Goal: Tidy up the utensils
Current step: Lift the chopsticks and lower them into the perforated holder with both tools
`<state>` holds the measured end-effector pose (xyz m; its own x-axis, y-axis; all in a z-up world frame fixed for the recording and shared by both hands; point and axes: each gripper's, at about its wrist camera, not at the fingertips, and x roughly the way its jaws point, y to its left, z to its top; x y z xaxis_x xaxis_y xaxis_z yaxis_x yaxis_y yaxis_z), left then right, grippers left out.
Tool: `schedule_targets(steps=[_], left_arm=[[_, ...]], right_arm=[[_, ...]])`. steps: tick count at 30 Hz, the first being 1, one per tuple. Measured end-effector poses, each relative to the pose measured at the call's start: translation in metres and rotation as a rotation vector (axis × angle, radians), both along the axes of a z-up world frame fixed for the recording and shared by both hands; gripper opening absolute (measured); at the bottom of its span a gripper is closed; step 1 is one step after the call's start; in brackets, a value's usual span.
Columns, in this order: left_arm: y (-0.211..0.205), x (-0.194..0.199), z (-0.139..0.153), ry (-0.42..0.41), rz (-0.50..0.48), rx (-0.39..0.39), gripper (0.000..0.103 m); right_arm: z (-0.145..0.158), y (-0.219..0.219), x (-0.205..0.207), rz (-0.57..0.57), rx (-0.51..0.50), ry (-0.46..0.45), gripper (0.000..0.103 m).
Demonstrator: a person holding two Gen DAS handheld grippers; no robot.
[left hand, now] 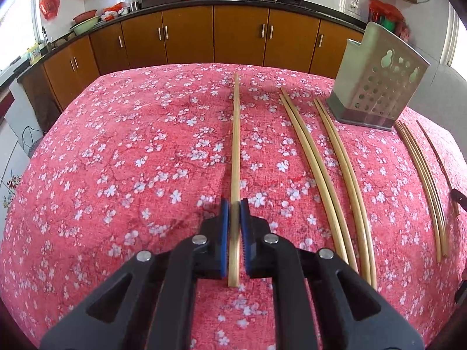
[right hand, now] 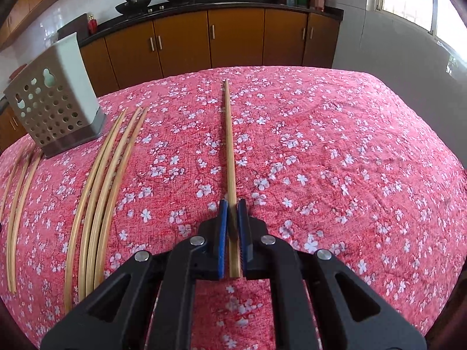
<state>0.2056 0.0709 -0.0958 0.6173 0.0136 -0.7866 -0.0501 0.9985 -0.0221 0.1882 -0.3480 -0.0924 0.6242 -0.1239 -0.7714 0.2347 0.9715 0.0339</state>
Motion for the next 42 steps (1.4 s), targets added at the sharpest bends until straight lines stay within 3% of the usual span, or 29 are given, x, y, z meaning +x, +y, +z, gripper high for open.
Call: schedule_targets(steps=[5,15,18,24,30,42], left_arm=[[-0.003,-0.005,0.001,-0.004,-0.007,0.010,0.012],[0.001,-0.004,0.003,-0.005,-0.003,-0.022,0.009],[0.000,-0.005,0.006,-0.005,-0.009,0.010,0.008],[0.012,-0.023,0.072,-0.193,0.015,-0.027,0.008],[0.022,-0.027,0.138,-0.350,0.054,-0.093,0.008],[0.020,-0.010,0.173,-0.401,0.039,-0.042,0.008]], right_arm=[[0.002,0.009,-0.016,0.006,-0.008,-0.001,0.008],[0.002,0.009,-0.010,0.011,-0.008,0.004,0.008],[0.012,0.010,-0.010,0.015,-0.039,-0.022,0.008],[0.084,0.012,-0.027,0.015,-0.081,-0.249,0.008],[0.136,0.011,-0.035,0.004,-0.066,-0.406,0.008],[0.166,0.015,-0.010,0.024,-0.064,-0.454,0.007]])
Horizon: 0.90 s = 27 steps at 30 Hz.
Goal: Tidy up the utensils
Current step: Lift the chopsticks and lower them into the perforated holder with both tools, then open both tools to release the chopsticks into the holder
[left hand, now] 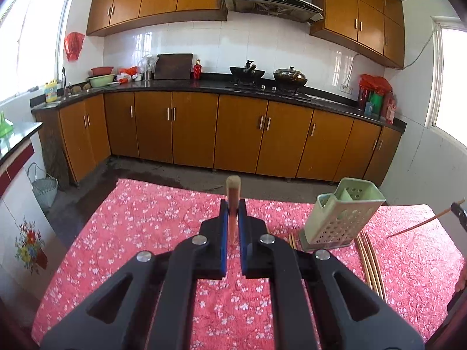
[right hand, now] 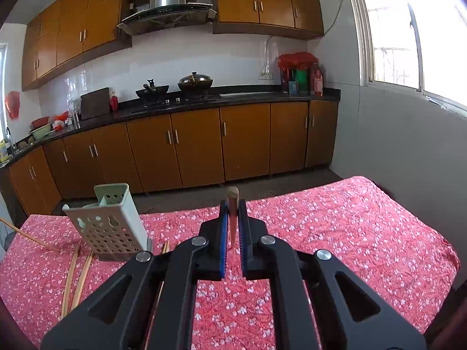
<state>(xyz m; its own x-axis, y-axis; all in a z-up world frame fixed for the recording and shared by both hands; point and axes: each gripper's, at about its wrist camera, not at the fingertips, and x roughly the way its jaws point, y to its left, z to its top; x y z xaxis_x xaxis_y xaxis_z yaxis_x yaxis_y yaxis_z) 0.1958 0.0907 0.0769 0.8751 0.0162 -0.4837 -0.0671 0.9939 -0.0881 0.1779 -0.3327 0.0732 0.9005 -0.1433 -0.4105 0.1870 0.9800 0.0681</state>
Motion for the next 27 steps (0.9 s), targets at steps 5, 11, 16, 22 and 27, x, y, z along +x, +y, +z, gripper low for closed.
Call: schedule_targets(steps=[5,11,16,22,27], left_arm=[[-0.017,0.002,0.046,-0.110,-0.029,0.010,0.008],[-0.052,-0.001,0.107,-0.265,-0.109,-0.020,0.008],[-0.089,0.010,0.120,-0.312,-0.181,-0.042,0.008],[-0.115,0.037,0.089,-0.241,-0.236,-0.065,0.008],[-0.123,0.057,0.061,-0.180,-0.251,-0.068,0.008]], right_arm=[[0.058,0.015,0.009,0.046,0.008,-0.130,0.007],[0.120,0.049,0.002,0.137,0.037,-0.321,0.007],[0.133,0.081,0.009,0.200,0.047,-0.423,0.007],[0.096,0.099,0.045,0.216,0.047,-0.338,0.007],[0.073,0.102,0.055,0.216,0.047,-0.260,0.008]])
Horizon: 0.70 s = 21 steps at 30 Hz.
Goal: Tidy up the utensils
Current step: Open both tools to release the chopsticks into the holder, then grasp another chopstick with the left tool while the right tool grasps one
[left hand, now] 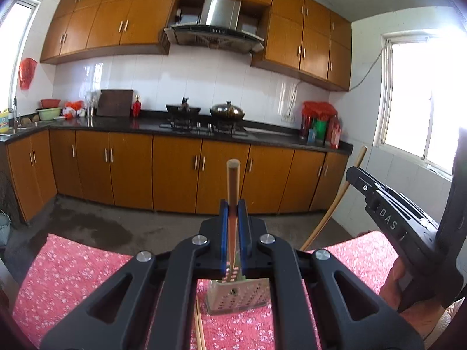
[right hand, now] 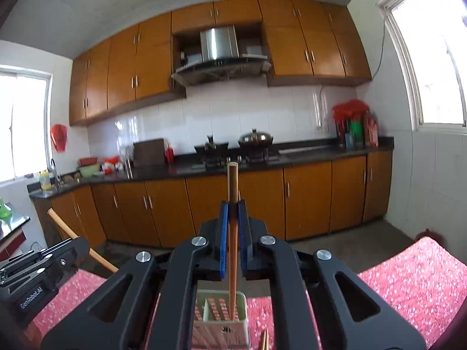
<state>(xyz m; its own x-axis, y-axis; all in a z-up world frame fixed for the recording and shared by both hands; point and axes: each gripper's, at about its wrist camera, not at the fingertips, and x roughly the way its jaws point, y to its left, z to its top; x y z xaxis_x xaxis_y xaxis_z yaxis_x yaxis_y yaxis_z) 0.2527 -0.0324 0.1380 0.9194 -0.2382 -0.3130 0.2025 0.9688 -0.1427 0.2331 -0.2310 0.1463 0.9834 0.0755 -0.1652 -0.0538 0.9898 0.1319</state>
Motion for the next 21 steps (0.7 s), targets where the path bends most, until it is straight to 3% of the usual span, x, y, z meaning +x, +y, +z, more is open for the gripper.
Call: schedule_targets(steps=[4,6,7,9,16,21], left_arm=[[0.001,0.004,-0.014,0.034,-0.013,-0.004,0.008],[0.003,0.003,-0.014,0.035,-0.008,-0.002,0.011],[0.004,0.001,-0.013,0.026,-0.004,-0.001,0.014],[0.007,-0.003,-0.008,0.012,0.009,-0.005,0.026],[0.040,-0.028,0.012,-0.035,0.087,-0.057,0.038],[0.075,-0.056,-0.003,0.001,0.186,-0.033,0.042]], right_arm=[[-0.005,0.002,0.005,0.022,0.000,0.048,0.010],[-0.004,0.000,0.004,0.025,0.009,0.054,0.032],[-0.002,-0.001,0.002,0.018,0.013,0.046,0.048],[0.005,-0.006,-0.007,0.007,0.015,0.019,0.050],[0.018,-0.040,-0.036,-0.064,0.042,-0.016,0.060],[-0.018,-0.075,-0.054,-0.144,0.052,0.109,0.060]])
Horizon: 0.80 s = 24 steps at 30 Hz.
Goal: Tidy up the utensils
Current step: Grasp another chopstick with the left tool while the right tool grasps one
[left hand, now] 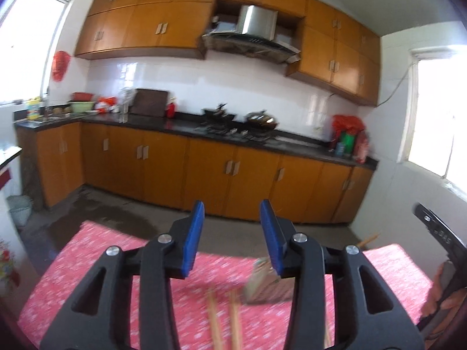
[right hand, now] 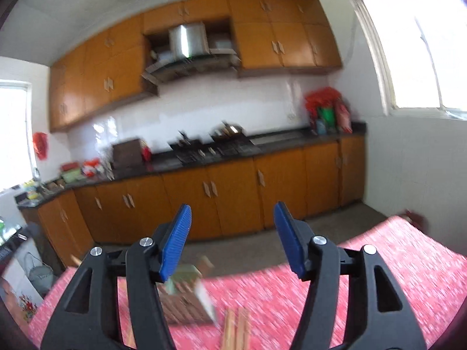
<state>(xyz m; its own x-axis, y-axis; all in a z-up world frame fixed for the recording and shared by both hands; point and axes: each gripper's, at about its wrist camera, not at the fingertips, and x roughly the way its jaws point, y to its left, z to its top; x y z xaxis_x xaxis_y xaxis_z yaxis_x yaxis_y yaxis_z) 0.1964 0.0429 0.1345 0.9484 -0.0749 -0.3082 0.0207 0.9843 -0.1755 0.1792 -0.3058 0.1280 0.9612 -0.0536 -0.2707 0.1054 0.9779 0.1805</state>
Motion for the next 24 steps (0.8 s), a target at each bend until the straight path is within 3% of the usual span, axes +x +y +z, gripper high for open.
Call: schedule_targets(steps=[3,7,9,16,21,24], left_arm=[[0.019,-0.008,-0.035,0.086,0.057,0.047,0.042],[0.032,-0.008,-0.104,0.277,0.058,0.043,0.040],[0.032,-0.010,-0.131,0.347,0.042,0.025,0.033],[0.010,-0.019,-0.182,0.473,-0.046,0.010,0.029],[-0.006,-0.016,-0.201,0.527,-0.115,-0.010,0.019],[-0.014,-0.015,-0.207,0.550,-0.153,-0.024,0.016]], right_arm=[[-0.059,-0.007,0.003,0.016,-0.009,0.206,0.053],[-0.138,0.009,0.008,0.119,0.003,0.445,0.018],[-0.168,0.023,0.006,0.175,0.024,0.523,0.013],[-0.214,0.047,0.010,0.194,-0.011,0.660,0.012],[-0.215,0.024,0.008,0.060,-0.021,0.652,0.008],[-0.215,0.010,0.007,0.041,0.006,0.652,0.008]])
